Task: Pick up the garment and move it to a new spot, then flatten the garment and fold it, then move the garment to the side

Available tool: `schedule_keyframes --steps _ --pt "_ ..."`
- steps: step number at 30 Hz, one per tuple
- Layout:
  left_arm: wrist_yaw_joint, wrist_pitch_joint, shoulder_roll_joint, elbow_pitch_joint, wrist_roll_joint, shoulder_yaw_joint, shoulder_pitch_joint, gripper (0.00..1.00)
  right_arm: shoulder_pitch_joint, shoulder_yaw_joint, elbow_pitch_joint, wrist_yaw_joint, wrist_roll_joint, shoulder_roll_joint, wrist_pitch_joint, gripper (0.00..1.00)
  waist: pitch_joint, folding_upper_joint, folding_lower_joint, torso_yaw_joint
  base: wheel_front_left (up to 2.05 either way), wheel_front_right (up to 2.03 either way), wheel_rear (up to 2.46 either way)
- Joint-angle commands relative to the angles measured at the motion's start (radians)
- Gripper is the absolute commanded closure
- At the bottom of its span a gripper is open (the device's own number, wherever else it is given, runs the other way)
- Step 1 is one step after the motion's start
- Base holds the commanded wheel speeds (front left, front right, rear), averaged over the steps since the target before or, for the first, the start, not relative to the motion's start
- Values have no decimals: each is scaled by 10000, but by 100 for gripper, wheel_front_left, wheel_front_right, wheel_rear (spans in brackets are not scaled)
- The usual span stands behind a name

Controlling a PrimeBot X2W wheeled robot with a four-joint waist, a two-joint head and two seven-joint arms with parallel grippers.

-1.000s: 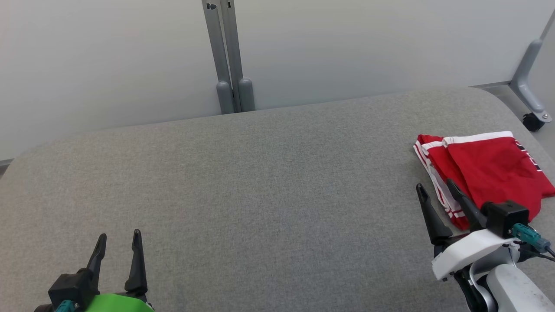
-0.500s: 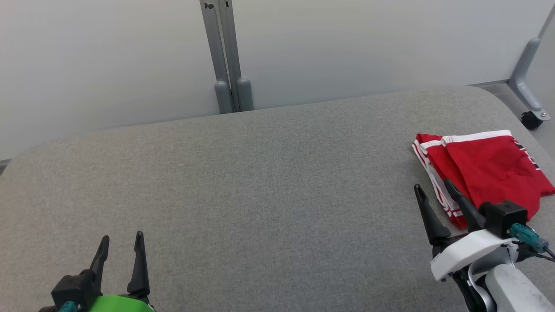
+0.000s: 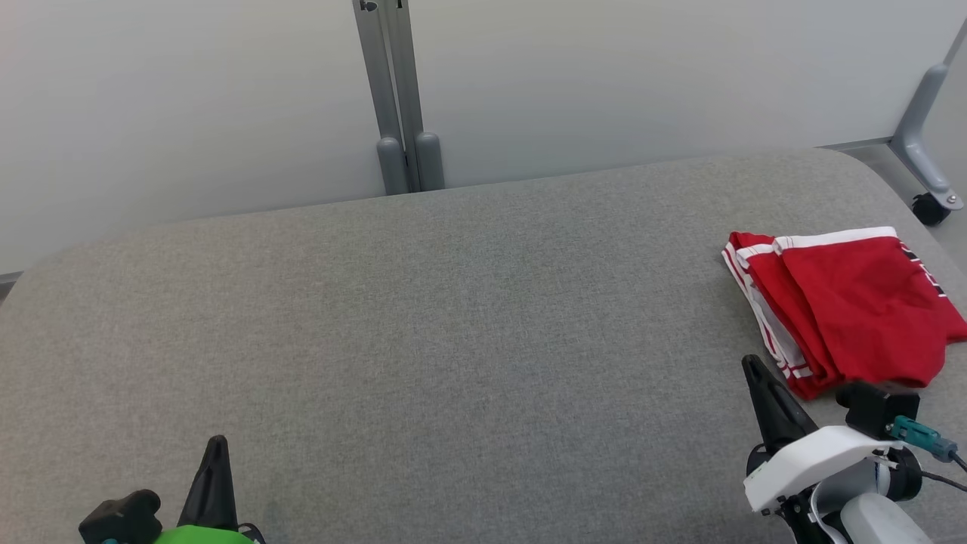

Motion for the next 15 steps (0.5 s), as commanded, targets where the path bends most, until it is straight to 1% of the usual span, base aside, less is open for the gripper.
schedule_keyframes --steps 1,15 --pt "-40 84 12 -205 -450 101 -315 100 -212 -195 -218 -1 402 11 110 100 10 0 0 11 0 0 0" --pt "-88 648 -83 -349 -2575 264 -564 100 -186 -805 -413 -3 2258 389 715 100 96 0 0 97 0 0 0"
